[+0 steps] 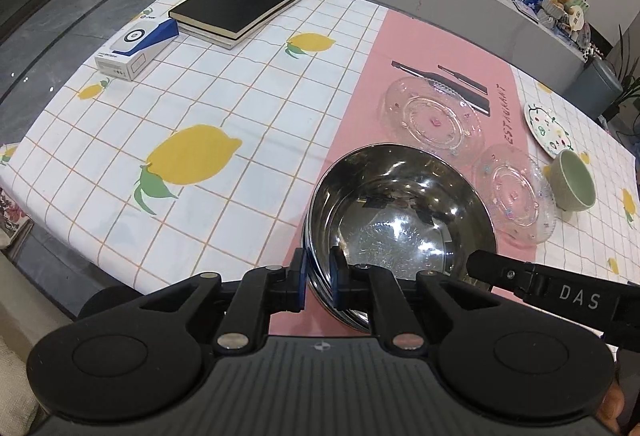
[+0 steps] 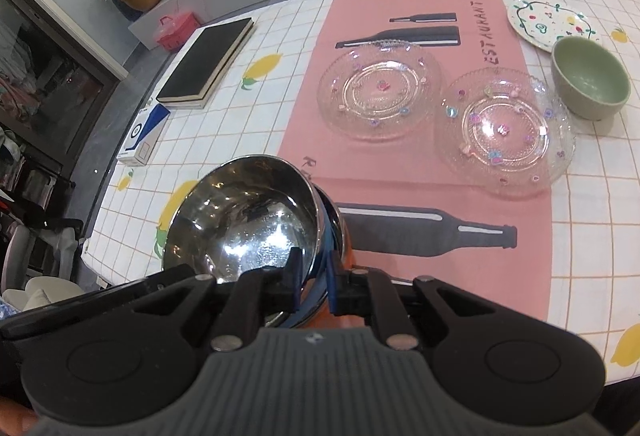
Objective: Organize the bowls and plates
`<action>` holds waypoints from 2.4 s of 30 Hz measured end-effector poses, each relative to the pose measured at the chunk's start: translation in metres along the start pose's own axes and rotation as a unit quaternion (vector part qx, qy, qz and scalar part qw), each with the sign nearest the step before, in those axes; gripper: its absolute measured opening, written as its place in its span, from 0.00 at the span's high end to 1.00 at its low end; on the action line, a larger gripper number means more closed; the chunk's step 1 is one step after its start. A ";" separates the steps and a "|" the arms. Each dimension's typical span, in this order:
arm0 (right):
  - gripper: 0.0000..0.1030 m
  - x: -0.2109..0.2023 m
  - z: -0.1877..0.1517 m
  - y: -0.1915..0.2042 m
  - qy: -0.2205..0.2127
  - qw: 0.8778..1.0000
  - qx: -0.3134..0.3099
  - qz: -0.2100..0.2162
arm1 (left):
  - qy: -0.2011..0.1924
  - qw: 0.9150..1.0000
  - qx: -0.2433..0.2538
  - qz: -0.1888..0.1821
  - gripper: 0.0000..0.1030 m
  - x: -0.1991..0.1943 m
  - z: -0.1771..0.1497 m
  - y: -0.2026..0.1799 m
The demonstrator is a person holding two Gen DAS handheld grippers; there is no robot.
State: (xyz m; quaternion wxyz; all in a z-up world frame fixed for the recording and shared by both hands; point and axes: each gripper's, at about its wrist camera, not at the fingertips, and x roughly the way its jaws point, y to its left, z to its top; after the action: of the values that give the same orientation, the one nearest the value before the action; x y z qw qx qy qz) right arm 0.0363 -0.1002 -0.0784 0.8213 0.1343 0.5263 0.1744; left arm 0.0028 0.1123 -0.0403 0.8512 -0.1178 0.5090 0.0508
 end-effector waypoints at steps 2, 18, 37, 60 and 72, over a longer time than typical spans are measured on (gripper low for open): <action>0.90 0.001 0.000 0.000 0.001 1.000 -0.001 -0.001 | -0.001 1.000 0.003 0.003 0.88 0.001 0.000 -0.001; 0.90 0.011 -0.002 0.002 0.003 1.000 -0.015 -0.020 | 0.005 1.000 0.019 0.020 0.87 0.010 -0.002 -0.007; 0.73 -0.010 0.003 -0.004 -0.027 0.999 -0.014 -0.019 | -0.036 0.998 0.032 0.033 0.63 -0.008 0.006 -0.013; 0.71 -0.075 0.020 -0.100 -0.115 0.990 0.061 -0.047 | -0.092 0.987 0.115 -0.067 0.62 -0.028 0.019 -0.127; 0.70 -0.086 0.043 -0.148 -0.132 0.986 0.078 -0.064 | -0.083 0.983 0.134 -0.096 0.62 -0.008 0.038 -0.180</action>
State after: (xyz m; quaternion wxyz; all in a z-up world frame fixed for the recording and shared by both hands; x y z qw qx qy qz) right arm 0.0643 -0.2722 -0.0501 0.8799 0.1858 0.4330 0.0611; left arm 0.0686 -0.0519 0.0110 0.8994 -0.0468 0.4251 -0.0905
